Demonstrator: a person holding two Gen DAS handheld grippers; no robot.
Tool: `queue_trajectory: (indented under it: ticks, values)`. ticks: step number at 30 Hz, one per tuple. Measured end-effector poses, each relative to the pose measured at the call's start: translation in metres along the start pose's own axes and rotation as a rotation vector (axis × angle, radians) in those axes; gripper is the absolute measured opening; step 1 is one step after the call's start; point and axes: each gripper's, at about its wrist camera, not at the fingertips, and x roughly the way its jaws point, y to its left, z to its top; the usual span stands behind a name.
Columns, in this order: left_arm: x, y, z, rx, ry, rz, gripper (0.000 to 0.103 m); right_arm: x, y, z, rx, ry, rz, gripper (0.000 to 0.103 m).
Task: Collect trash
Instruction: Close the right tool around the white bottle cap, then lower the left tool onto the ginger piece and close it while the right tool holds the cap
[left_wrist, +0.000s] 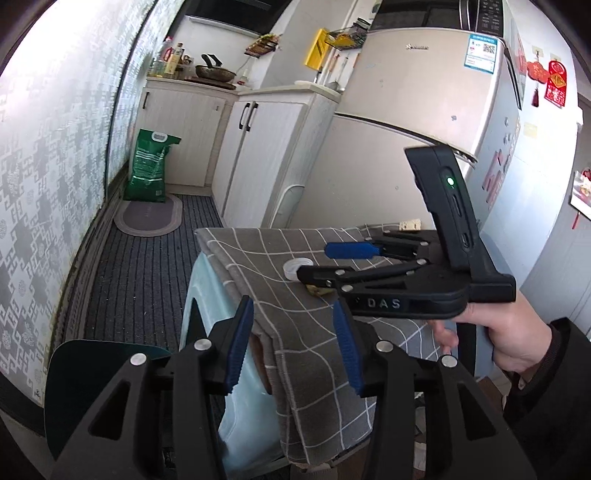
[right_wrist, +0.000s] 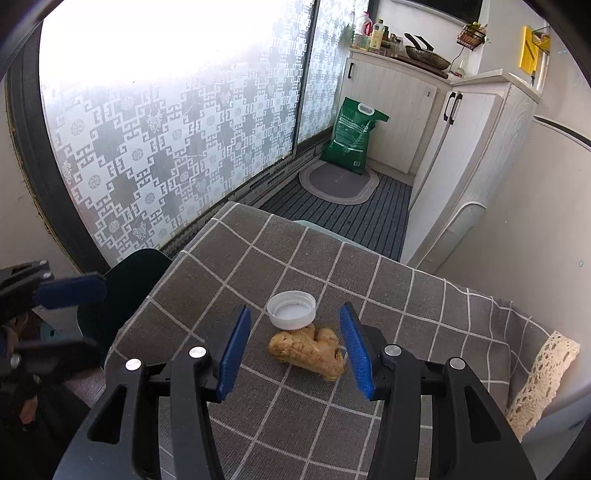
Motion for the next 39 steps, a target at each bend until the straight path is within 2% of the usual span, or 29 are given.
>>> queue_trajectory:
  ticks: [5,9,14,18,26,30,34,39]
  values:
    - [0.016,-0.013,-0.004,0.045,0.047,-0.018,0.046,0.015,-0.001,0.004,-0.033,0.032,0.037,0.05]
    - [0.024,-0.012,-0.003,0.036,0.063,-0.023,0.046,0.025,-0.009,0.004,-0.03,0.046,0.059,0.048]
    - [0.029,-0.015,-0.003,0.043,0.072,-0.015,0.047,0.031,-0.014,0.006,-0.038,0.05,0.102,0.03]
    - [0.034,-0.018,-0.003,0.051,0.078,-0.01,0.047,0.026,-0.019,0.008,-0.028,0.018,0.108,0.03]
    - [0.051,-0.029,0.005,0.058,0.082,0.021,0.047,-0.003,-0.058,-0.002,0.064,-0.041,0.092,0.03]
    - [0.069,-0.034,0.009,0.073,0.105,0.075,0.048,-0.017,-0.077,-0.016,0.118,-0.062,0.086,0.03]
    - [0.088,-0.036,0.015,0.092,0.124,0.113,0.054,-0.033,-0.091,-0.034,0.17,-0.085,0.098,0.03]
    - [0.102,-0.035,0.021,0.068,0.14,0.159,0.064,-0.049,-0.101,-0.055,0.214,-0.101,0.089,0.03]
